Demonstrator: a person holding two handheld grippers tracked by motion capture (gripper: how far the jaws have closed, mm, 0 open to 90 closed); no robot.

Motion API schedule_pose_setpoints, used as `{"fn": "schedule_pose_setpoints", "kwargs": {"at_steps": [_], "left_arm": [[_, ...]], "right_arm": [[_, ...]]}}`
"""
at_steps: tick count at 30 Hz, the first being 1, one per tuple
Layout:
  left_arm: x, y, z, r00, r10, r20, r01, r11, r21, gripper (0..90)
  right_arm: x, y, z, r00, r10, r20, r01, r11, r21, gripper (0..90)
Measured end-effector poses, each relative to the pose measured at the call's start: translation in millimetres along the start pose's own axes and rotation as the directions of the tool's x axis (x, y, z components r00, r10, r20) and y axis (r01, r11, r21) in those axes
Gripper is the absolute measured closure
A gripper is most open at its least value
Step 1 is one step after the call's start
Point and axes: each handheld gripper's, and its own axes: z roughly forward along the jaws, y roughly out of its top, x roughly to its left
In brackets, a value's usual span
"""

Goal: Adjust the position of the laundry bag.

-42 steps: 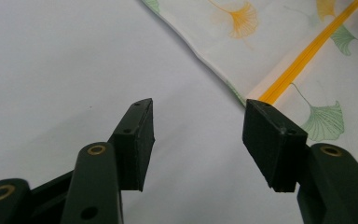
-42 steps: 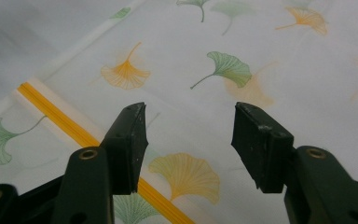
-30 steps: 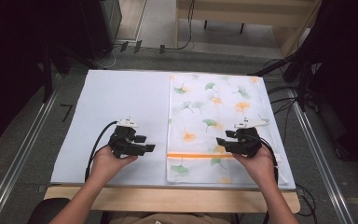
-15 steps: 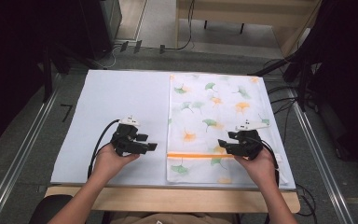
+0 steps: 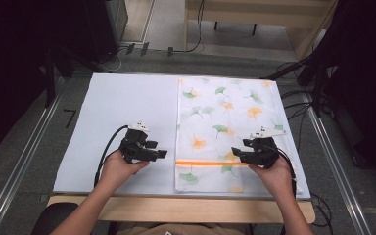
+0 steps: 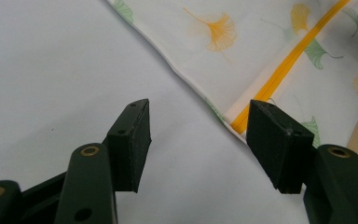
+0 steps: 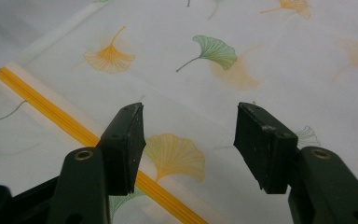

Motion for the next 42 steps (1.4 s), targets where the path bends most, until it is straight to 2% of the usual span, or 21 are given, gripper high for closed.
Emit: {"fn": "schedule_pose_setpoints", "kwargs": {"at_steps": [7, 9, 13, 14, 16, 18, 22, 24, 25, 26, 28, 36, 38, 39, 40, 41, 42], "left_arm": [[-1.3, 2.0, 0.4, 0.9997, -0.017, 0.02, 0.017, 0.9998, -0.01, 42.7], [-2.7, 3.5, 2.3, 0.9996, -0.021, 0.021, 0.021, 0.9997, -0.014, 43.8], [-9.4, 6.4, 8.9, 0.9999, -0.01, 0.009, 0.01, 0.9999, -0.006, 44.8], [-12.0, 7.3, 12.8, 0.9999, -0.005, 0.009, 0.005, 1.0, 0.008, 44.9], [-15.1, 7.7, 18.3, 1.0, 0.002, 0.006, -0.002, 0.9996, 0.027, 44.9], [-17.4, 7.9, 23.3, 1.0, 0.004, 0.002, -0.004, 0.999, 0.044, 45.3], [-16.3, 8.4, 30.3, 0.9997, -0.018, 0.019, 0.017, 0.9988, 0.046, 46.7], [-16.2, 8.3, 33.7, 0.9999, -0.009, 0.005, 0.009, 0.9985, 0.054, 46.8], [-16.3, 8.4, 35.1, 0.9999, -0.015, 0.004, 0.014, 0.9984, 0.054, 46.8], [-15.6, 8.5, 38.1, 0.9999, -0.014, 0.003, 0.013, 0.9981, 0.06, 46.9], [-15.7, 8.7, 40.7, 0.9999, -0.014, -0.004, 0.014, 0.9978, 0.064, 46.9], [-10.5, 10.2, 48.7, 0.9988, -0.047, -0.014, 0.048, 0.9974, 0.055, 48.4], [-12.1, 11.0, 51.4, 0.9991, -0.036, -0.025, 0.037, 0.9977, 0.057, 48.3], [-12.1, 11.0, 51.4, 0.9991, -0.036, -0.025, 0.037, 0.9977, 0.057, 48.3], [-12.2, 11.3, 53.1, 0.9992, -0.03, -0.028, 0.032, 0.9975, 0.064, 48.3], [-12.9, 11.6, 55.0, 0.9989, -0.037, -0.031, 0.039, 0.9972, 0.065, 48.3], [-12.9, 11.9, 56.7, 0.9989, -0.035, -0.031, 0.037, 0.997, 0.068, 48.3]], "right_arm": [[-3.3, 0.2, -3.4, 0.9998, -0.018, 0.005, 0.018, 1.0, 0.004, 45.2], [-6.8, -0.4, -6.3, 0.9995, -0.024, 0.021, 0.024, 1.0, 0.002, 46.0], [-15.9, -1.9, -12.7, 0.9987, -0.002, 0.05, 0.002, 1.0, -0.011, 47.2], [-23.3, -3.7, -15.8, 0.9981, 0.016, 0.059, -0.015, 1.0, -0.014, 47.5], [-25.0, -4.1, -16.1, 0.9978, 0.019, 0.064, -0.018, 1.0, -0.016, 47.7], [-32.3, -6.5, -18.4, 0.9966, 0.033, 0.076, -0.032, 0.999, -0.015, 47.7], [-42.1, -10.2, -23.2, 0.9937, 0.058, 0.096, -0.056, 0.998, -0.022, 47.7], [-51.3, -14.0, -24.9, 0.9917, 0.064, 0.112, -0.062, 0.998, -0.019, 47.8], [-51.3, -14.0, -24.9, 0.9917, 0.064, 0.112, -0.062, 0.998, -0.019, 47.8], [-58.2, -17.0, -26.4, 0.9893, 0.074, 0.126, -0.072, 0.997, -0.019, 48.1], [-61.3, -18.1, -27.4, 0.9887, 0.074, 0.131, -0.072, 0.997, -0.018, 48.3], [-92.4, -31.8, -38.1, 0.9717, 0.139, 0.191, -0.136, 0.99, -0.028, 49.3], [-103.7, -37.7, -39.8, 0.9642, 0.165, 0.208, -0.163, 0.986, -0.028, 49.4], [-103.7, -37.7, -39.8, 0.9642, 0.165, 0.208, -0.163, 0.986, -0.028, 49.4], [-110.4, -41.6, -40.2, 0.9589, 0.175, 0.224, -0.174, 0.984, -0.024, 49.3], [-110.4, -41.6, -40.2, 0.9589, 0.175, 0.224, -0.174, 0.984, -0.024, 49.3], [-116.3, -44.9, -40.6, 0.952, 0.19, 0.24, -0.19, 0.982, -0.024, 49.0]]}}
